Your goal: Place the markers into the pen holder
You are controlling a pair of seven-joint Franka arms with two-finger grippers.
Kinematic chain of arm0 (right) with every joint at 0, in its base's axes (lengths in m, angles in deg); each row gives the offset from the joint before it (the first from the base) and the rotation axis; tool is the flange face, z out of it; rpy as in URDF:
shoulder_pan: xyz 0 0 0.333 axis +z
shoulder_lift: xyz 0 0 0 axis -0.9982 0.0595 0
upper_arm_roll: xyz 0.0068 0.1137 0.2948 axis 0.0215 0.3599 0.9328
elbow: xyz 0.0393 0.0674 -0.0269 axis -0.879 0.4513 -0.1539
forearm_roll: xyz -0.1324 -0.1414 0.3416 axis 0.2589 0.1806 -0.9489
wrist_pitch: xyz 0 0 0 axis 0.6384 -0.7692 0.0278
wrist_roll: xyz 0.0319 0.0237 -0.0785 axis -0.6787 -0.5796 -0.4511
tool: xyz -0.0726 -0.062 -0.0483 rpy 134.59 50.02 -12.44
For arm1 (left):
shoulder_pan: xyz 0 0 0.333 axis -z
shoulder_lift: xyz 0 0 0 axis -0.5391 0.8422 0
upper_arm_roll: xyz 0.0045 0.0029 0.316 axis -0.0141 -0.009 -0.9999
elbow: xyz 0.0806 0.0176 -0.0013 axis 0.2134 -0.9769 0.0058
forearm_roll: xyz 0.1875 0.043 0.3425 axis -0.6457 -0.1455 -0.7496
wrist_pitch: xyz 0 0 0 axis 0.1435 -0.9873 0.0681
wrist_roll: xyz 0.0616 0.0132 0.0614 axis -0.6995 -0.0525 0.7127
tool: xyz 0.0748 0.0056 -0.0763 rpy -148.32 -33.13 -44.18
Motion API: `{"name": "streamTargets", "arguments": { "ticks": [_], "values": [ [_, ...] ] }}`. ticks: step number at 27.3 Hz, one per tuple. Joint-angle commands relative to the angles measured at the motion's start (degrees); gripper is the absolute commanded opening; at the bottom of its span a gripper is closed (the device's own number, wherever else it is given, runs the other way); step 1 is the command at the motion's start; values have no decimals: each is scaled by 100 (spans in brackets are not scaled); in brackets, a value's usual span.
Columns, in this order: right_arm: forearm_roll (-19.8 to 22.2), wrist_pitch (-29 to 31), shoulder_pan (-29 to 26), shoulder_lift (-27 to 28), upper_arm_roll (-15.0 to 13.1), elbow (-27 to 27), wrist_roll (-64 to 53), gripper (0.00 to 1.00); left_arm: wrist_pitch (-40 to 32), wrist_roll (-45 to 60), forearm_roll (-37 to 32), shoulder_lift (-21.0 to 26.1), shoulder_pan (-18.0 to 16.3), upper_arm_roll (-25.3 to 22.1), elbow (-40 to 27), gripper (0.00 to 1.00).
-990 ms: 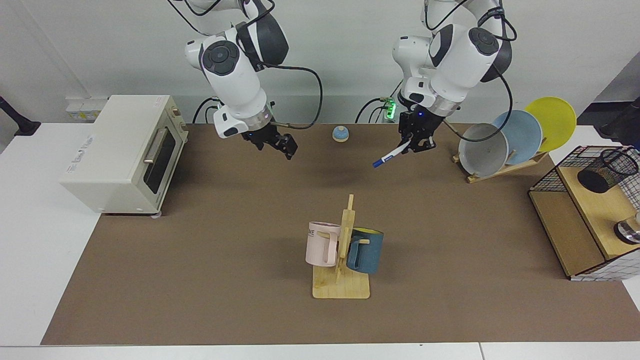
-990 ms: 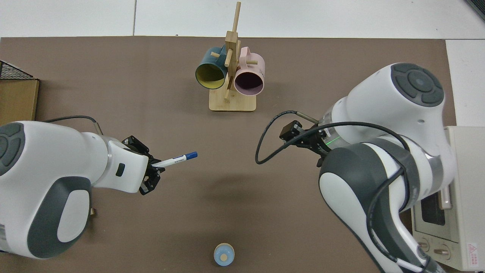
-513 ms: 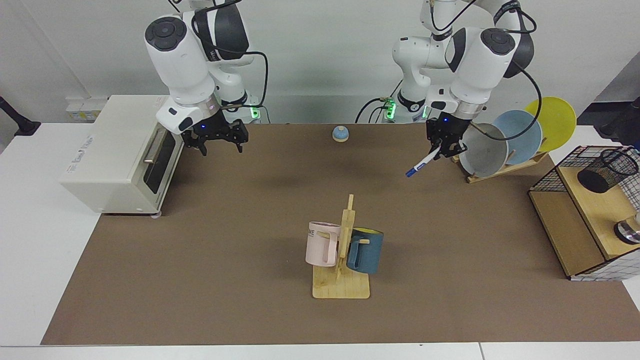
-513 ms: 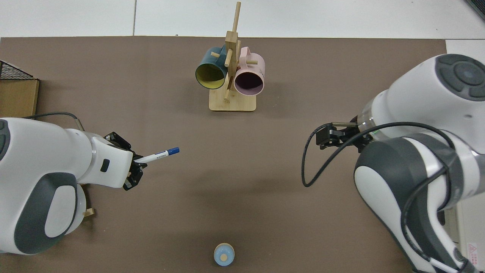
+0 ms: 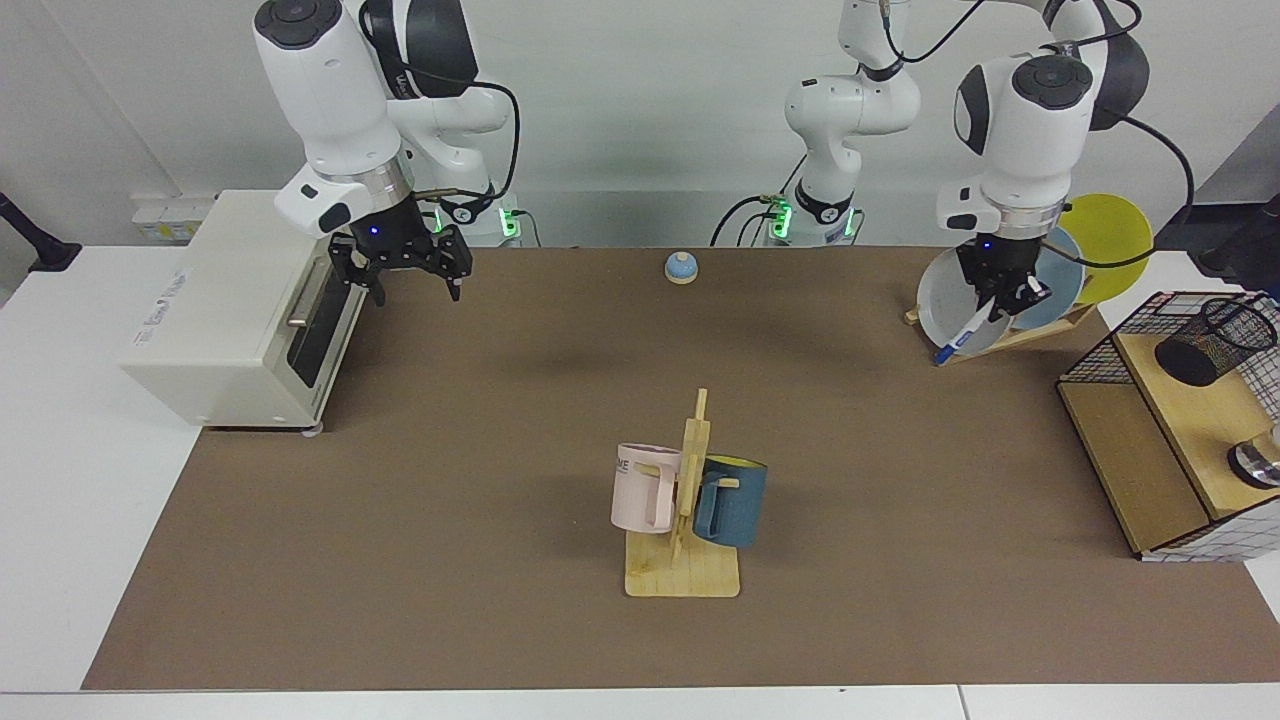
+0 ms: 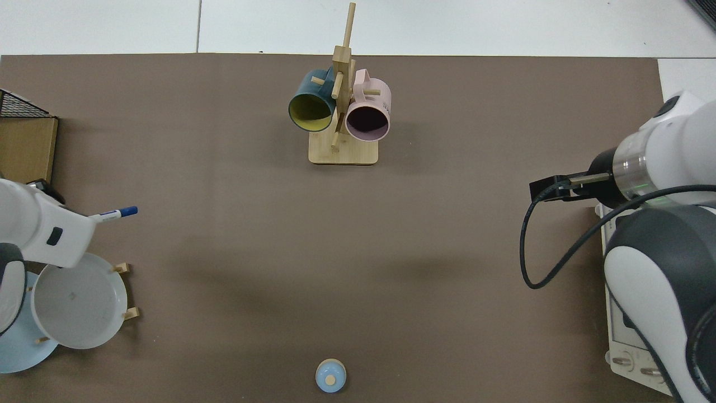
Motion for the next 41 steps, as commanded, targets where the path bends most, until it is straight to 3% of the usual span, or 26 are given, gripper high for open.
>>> {"name": "streamTargets", "arguments": {
  "ticks": [1,6,15,22,29,36,41],
  "values": [
    [-11,74,-288,-57,86,53,-14,100,105,-501,-593,326,-344,54,483,0],
    [-11,91,-288,-57,86,53,-14,100,289,-888,-1393,528,-537,54,861,0],
    [-11,91,-288,-57,86,53,-14,100,983,-2319,-2167,810,-1160,54,1451,0],
    [-11,91,-288,-57,86,53,-14,100,1801,-3778,-2106,898,-1872,54,1556,0],
    [-11,91,-288,-57,86,53,-14,100,1881,-5132,-1817,1082,-2286,27,1820,0],
    [-11,83,-288,-57,86,53,-14,100,1889,-5933,-1254,1118,-2514,10,1934,0],
    [-11,82,-288,-57,86,53,-14,100,1846,-6083,-1244,1100,-2576,1,1899,0]
  ]
}}
